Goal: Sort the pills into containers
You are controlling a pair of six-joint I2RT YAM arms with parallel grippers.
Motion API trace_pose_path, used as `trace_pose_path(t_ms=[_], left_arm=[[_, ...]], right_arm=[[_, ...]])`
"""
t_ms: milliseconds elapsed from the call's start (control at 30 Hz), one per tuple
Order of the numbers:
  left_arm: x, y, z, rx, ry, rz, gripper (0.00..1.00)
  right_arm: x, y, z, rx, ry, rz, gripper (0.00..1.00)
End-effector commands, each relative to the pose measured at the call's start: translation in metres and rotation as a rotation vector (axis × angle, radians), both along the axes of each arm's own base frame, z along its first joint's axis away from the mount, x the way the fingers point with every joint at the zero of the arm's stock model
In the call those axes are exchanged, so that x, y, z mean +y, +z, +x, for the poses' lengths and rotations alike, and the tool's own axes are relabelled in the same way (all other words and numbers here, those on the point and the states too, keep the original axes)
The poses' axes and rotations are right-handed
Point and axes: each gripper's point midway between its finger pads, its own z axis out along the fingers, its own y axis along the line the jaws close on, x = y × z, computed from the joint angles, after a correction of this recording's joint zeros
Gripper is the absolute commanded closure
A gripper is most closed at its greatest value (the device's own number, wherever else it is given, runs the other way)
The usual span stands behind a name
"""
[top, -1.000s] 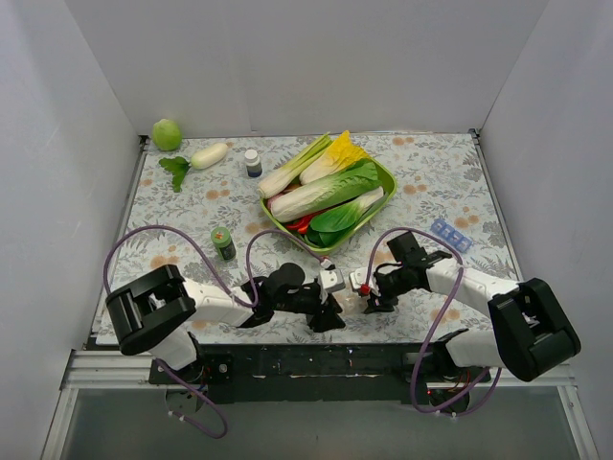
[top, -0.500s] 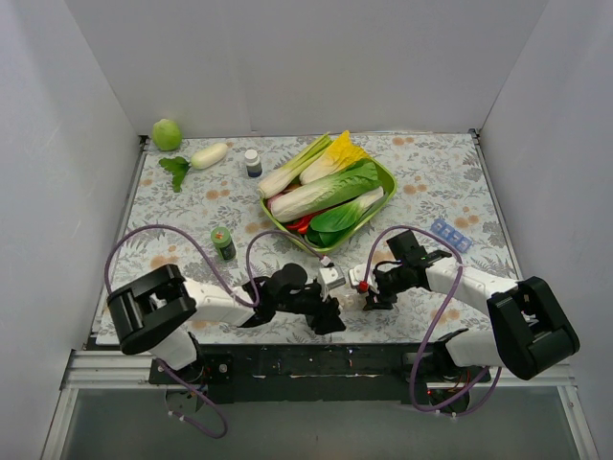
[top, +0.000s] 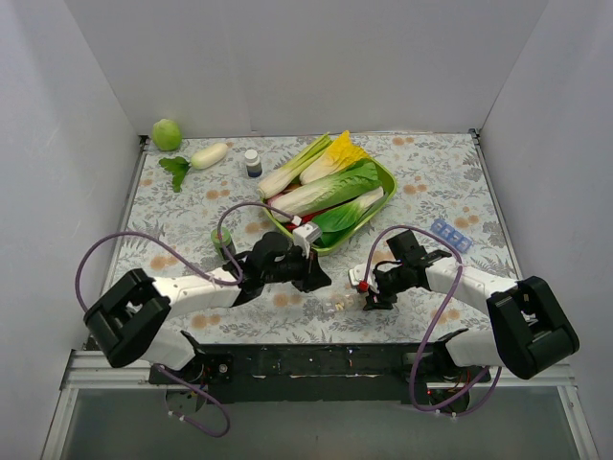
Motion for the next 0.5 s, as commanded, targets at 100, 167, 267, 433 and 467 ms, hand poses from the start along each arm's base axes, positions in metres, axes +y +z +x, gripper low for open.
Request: trace_pose_path(t_ms=[100,167,267,433,467], left_arm=[[-0.020,-0.018,0.022,0.107,0.049,0.074,1.00],[-0.022,-0.025,0.022,0.123,0.042,0.084,1.00],[-0.025,-0.031,0.016,0.142,0.008,0.092,1.00],[-0.026,-0.049,-0.007,0.186,-0.069,0.129,1.00],[-0.027,-0.052,-0.009,0.192,-0.078,0.135,1.00]], right_arm=[[-0.021,-0.022,-0.008,0.045,-0.031,-0.130,0.84],[-0.021,-0.022,-0.008,0.048,-0.032,-0.129,0.84],[-0.020,-0.022,-0.007,0.049,-0.034,-0.131,0.84],[-0.020,-0.023,-0.007,0.053,-0.036,-0.134,0.84],[-0.020,-0.022,-0.006,0.051,-0.038,-0.131,0.84]])
